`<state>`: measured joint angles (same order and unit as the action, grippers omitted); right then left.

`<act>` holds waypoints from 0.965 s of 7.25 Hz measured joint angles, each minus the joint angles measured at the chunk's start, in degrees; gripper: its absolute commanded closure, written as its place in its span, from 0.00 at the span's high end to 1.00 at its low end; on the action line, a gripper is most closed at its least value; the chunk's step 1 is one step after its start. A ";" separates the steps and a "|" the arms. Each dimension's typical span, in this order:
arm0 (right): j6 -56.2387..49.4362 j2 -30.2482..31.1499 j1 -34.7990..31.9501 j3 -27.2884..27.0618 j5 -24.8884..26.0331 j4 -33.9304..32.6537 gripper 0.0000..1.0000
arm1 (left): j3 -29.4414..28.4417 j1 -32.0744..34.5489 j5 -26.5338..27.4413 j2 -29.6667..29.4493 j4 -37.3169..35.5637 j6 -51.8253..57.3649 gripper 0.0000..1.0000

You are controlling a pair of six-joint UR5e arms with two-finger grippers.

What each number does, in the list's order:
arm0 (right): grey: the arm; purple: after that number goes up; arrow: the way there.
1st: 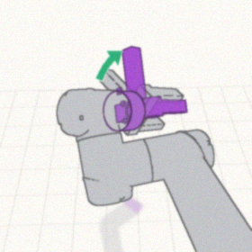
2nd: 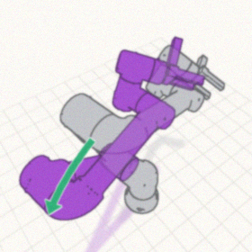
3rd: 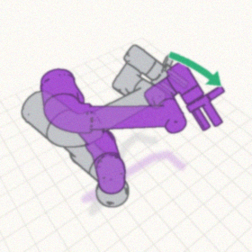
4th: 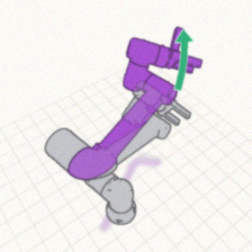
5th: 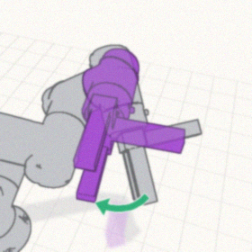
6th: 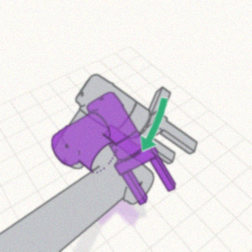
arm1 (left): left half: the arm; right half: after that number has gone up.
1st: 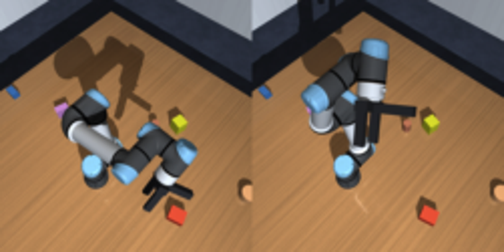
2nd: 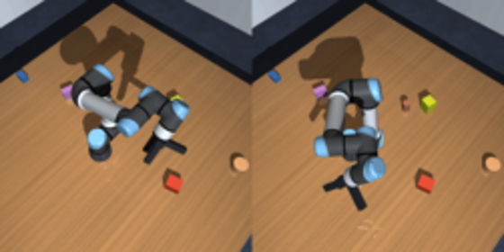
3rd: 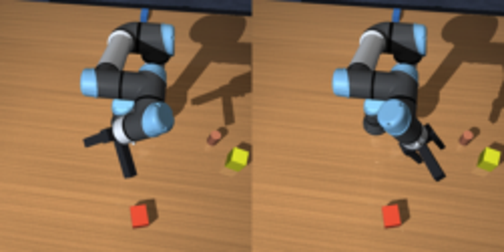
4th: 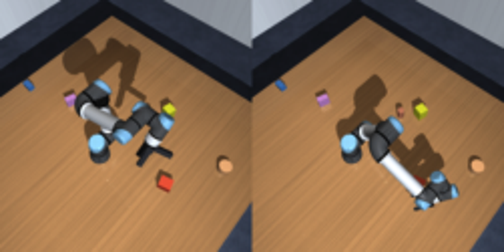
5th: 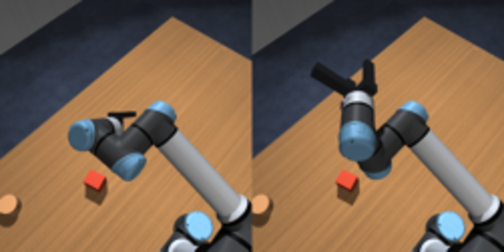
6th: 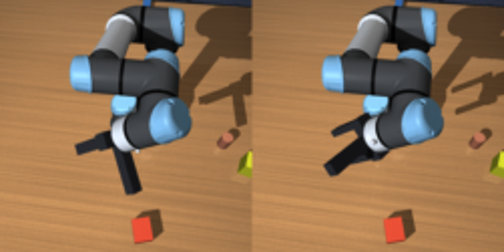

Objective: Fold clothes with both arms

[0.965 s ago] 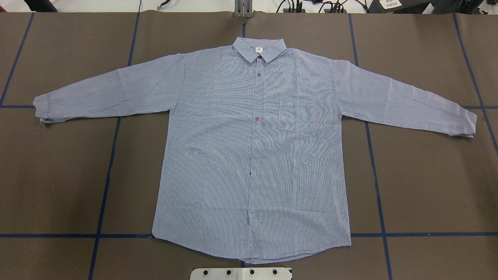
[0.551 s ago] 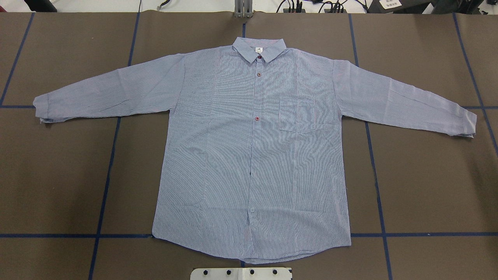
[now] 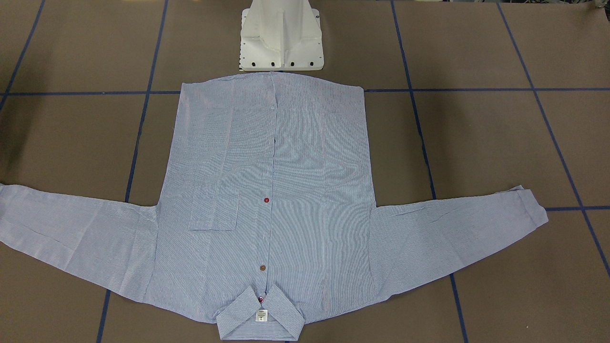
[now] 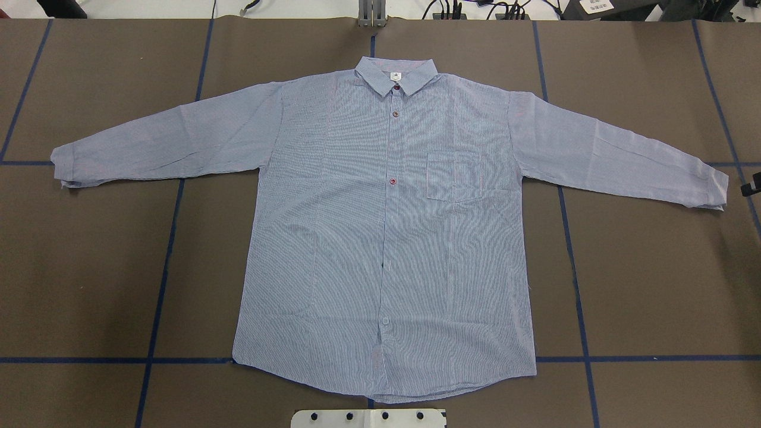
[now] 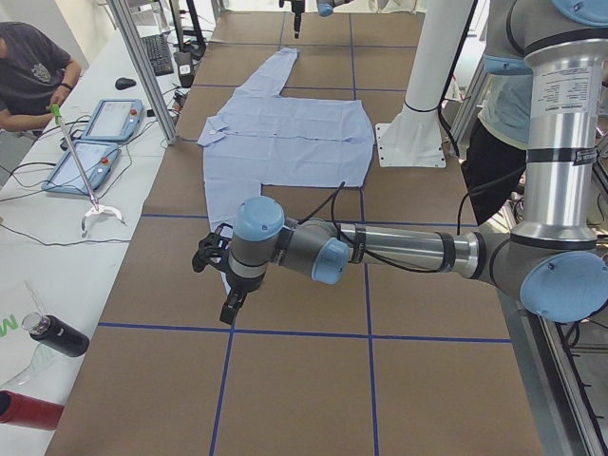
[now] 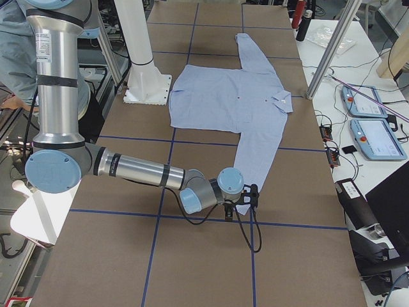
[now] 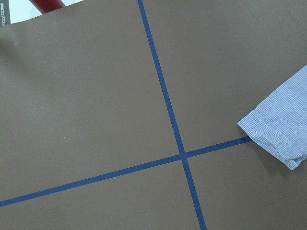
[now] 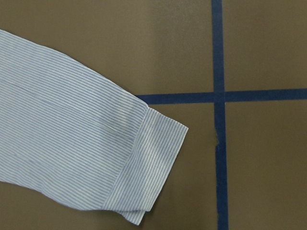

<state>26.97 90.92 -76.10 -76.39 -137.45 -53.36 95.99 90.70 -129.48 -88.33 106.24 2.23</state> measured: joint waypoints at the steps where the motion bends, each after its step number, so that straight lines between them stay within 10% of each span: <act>1: 1.03 -1.36 1.72 0.80 1.78 0.15 1.00 | 0.15 0.00 0.01 0.00 0.01 -0.01 1.00; 7: 2.47 -3.10 4.95 3.71 3.57 0.14 0.76 | 0.59 0.00 0.02 -0.03 0.11 -0.03 1.00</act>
<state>29.44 87.83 -71.14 -72.68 -133.88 -53.22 96.58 90.70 -129.46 -88.35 106.35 2.20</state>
